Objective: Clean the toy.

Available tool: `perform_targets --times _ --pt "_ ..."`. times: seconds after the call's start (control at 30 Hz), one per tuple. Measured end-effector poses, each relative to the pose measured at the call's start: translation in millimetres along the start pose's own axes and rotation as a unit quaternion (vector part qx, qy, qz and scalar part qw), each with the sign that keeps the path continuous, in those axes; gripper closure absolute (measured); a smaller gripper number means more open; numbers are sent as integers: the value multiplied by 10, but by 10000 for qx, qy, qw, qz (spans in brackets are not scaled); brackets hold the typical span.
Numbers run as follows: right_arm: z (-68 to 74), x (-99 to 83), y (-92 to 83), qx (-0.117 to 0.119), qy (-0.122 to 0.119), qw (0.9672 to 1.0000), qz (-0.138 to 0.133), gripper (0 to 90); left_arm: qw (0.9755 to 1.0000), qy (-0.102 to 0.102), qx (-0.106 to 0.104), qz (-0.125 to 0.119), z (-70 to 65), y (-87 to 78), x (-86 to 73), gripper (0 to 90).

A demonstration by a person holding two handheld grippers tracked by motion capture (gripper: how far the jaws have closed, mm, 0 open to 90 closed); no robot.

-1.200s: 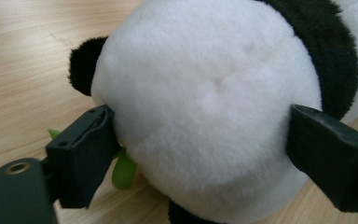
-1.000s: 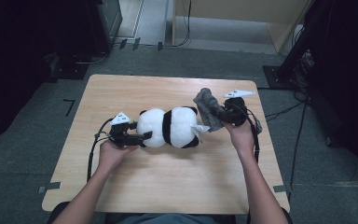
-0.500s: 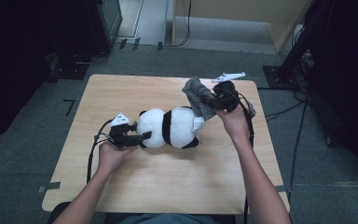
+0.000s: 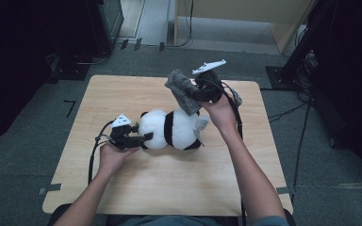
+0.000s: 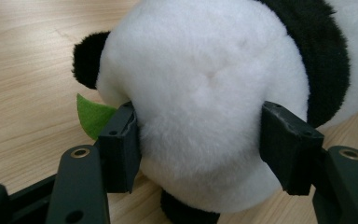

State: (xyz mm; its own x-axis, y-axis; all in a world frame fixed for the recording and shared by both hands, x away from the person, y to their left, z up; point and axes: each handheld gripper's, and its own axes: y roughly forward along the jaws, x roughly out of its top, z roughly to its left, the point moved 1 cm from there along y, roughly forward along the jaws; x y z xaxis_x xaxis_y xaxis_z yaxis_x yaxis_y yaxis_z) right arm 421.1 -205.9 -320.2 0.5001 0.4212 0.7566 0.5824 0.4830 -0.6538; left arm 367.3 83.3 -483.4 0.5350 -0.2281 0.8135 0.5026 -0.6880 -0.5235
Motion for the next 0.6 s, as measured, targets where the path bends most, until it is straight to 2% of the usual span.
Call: perform_targets --times 0.3,0.6 --pt "238 195 241 215 -191 9995 112 752 10000 10 25 -10 -2 -2 -5 362" --pt "409 277 529 501 -208 9981 281 752 10000 12 30 -22 -3 -1 -5 362"
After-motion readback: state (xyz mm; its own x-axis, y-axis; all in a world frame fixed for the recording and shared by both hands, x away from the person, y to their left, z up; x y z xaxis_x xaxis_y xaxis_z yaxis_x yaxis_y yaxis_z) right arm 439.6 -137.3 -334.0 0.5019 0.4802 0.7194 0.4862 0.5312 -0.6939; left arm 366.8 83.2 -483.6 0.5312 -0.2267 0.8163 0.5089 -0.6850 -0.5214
